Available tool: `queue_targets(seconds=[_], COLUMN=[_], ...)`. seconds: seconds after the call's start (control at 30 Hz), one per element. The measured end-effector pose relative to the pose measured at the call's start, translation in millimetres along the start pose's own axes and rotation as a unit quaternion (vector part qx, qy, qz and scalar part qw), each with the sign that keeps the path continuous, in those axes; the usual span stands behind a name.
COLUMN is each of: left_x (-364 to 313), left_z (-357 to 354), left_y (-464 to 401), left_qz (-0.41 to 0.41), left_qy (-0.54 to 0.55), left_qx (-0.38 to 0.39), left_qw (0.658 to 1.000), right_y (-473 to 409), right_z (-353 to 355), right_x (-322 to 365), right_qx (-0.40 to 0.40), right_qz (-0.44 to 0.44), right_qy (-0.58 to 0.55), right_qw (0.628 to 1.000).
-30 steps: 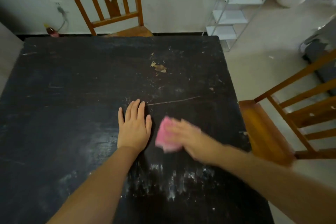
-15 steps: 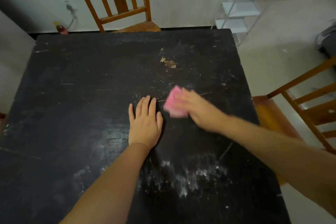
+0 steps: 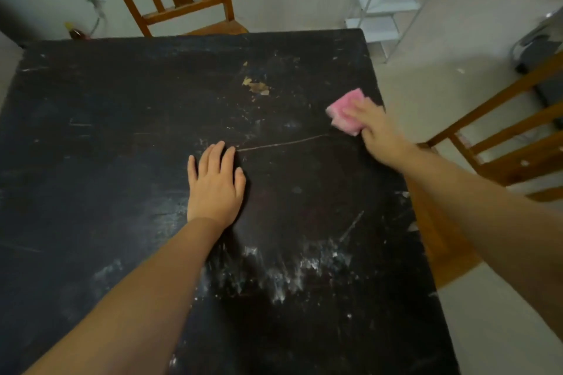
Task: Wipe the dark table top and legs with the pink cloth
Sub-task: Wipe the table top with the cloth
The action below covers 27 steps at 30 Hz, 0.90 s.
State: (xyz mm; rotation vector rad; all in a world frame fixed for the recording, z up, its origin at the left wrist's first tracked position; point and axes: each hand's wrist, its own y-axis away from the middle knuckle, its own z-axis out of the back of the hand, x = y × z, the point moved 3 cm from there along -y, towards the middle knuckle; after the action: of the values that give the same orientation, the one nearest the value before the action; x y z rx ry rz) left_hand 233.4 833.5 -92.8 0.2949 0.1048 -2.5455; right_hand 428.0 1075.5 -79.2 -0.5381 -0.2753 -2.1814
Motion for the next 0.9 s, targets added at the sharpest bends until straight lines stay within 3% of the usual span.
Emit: queue_targets(seconds=[0.1,0.17,0.23,0.33,0.43,0.5,0.7,0.8,0.9], left_x=[-1,-2,-2,-3,-2,-2,-2,-2,-2], left_z=[0,1,2,3,1,0,0,2,4], left_y=[0,0,2,1,1,1,1,2,4], left_qz=[0.005,0.005,0.005,0.006,0.005,0.002,0.001,0.003,0.004], left_qy=[0.01,0.014,0.01,0.016,0.015,0.015,0.015,0.018,0.013], left_qx=[0.007,0.009,0.009,0.001,-0.008,-0.016,-0.011,-0.009,0.004], left_qw=[1.0,1.0,1.0,1.0,1.0,1.0,1.0,1.0,1.0], right_y=[107,180,188,98,22,14,165,247,264], right_z=[-21,-22,-29,-10,33,33,-5,-29,-17], right_x=[40,64,78,43,-8,-29,8,33,68], right_qx=[0.069,0.172,0.228,0.161,0.036,0.021,0.021,0.08,0.129], right_qz=[0.049,0.081,0.094,-0.032,-0.039,-0.054,-0.019,0.02,0.077], right_qy=[-0.018,-0.039,-0.021,0.04,-0.028,-0.009,-0.058,-0.078,-0.044], right_qw=[0.996,0.981,0.969,0.986,0.998,0.998,0.998,0.994,0.988])
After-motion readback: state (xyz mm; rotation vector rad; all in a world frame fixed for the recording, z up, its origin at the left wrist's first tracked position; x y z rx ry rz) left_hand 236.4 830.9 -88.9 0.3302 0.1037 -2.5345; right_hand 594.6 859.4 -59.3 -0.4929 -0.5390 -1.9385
